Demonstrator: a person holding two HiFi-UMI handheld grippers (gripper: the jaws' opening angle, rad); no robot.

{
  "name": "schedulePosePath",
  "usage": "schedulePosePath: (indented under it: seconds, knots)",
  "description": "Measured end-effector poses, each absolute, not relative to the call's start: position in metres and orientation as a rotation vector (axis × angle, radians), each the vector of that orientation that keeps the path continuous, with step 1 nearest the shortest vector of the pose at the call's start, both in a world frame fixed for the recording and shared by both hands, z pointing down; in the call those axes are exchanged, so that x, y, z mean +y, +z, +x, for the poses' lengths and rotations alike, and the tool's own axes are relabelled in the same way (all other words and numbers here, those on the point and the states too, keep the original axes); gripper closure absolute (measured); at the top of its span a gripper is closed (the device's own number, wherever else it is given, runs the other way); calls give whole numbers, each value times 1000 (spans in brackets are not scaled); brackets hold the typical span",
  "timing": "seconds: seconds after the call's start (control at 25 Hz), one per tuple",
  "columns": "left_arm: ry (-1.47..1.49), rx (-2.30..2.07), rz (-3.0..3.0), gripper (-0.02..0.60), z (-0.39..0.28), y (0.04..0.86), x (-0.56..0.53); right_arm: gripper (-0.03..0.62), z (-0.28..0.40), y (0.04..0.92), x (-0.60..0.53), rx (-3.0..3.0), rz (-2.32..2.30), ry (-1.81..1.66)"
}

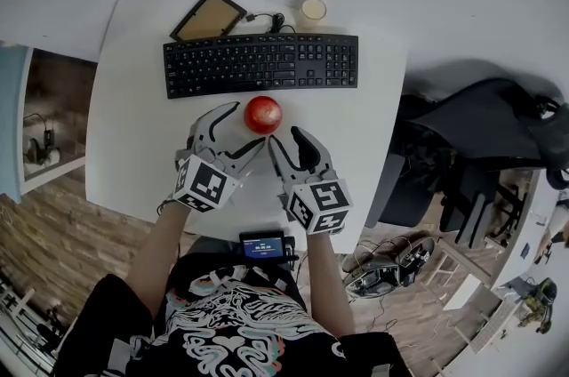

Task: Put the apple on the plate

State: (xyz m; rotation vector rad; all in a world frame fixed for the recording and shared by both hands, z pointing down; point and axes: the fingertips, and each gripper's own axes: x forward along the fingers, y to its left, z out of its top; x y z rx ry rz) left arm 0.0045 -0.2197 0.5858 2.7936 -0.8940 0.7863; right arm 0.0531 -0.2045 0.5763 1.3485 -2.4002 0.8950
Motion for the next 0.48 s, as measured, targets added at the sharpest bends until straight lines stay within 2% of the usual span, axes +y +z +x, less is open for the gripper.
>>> schedulePosePath:
  seconds: [0.28, 0.48]
  knots:
    - [840, -852, 2812, 210, 18, 597, -230, 349, 49, 578, -218, -2473, 1291, 968]
    - [851, -862, 2818, 204, 29, 604, -239, 344, 50, 590, -222, -2453, 1248, 984]
